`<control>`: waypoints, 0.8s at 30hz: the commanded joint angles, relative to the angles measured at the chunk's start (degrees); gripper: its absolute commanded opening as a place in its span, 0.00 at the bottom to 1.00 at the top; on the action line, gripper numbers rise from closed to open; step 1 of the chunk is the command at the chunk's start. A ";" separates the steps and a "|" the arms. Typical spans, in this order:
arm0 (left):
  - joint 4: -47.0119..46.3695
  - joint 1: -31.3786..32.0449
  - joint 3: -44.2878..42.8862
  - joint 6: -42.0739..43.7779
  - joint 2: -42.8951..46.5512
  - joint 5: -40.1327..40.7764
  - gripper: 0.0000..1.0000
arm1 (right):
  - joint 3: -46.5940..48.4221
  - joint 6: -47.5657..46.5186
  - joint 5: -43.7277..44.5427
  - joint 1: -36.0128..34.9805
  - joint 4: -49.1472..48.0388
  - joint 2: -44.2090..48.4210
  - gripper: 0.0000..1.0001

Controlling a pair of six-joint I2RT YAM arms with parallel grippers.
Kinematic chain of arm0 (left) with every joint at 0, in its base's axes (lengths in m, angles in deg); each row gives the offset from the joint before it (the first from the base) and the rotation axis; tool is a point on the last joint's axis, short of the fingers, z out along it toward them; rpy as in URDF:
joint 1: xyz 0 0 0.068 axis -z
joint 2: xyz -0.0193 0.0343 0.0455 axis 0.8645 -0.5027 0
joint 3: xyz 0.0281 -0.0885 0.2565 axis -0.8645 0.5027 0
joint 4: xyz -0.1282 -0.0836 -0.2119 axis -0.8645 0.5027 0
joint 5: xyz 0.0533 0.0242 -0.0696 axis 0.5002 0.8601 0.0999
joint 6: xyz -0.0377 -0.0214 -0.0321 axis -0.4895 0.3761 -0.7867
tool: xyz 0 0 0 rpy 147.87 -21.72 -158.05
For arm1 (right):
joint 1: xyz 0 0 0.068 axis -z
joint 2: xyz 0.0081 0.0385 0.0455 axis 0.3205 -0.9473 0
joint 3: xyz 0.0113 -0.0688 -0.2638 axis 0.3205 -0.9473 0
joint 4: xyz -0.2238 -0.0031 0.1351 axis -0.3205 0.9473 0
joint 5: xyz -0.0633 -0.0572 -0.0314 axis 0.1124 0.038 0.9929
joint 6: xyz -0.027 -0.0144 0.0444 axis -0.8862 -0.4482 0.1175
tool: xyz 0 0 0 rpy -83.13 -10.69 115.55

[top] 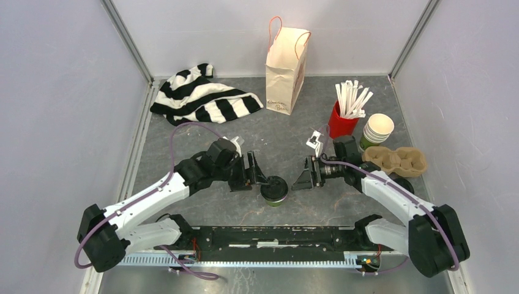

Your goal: Pack the takeout coffee

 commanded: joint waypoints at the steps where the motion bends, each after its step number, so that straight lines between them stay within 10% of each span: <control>1: -7.16 -0.65 1.15 -2.59 -0.97 -4.51 0.83 | 1.93 0.71 -1.10 -1.97 -5.63 -3.62 0.72; 24: -7.57 -0.30 5.14 -0.43 -6.04 -6.11 0.63 | 5.38 -1.21 3.57 -6.47 -3.56 -11.38 0.64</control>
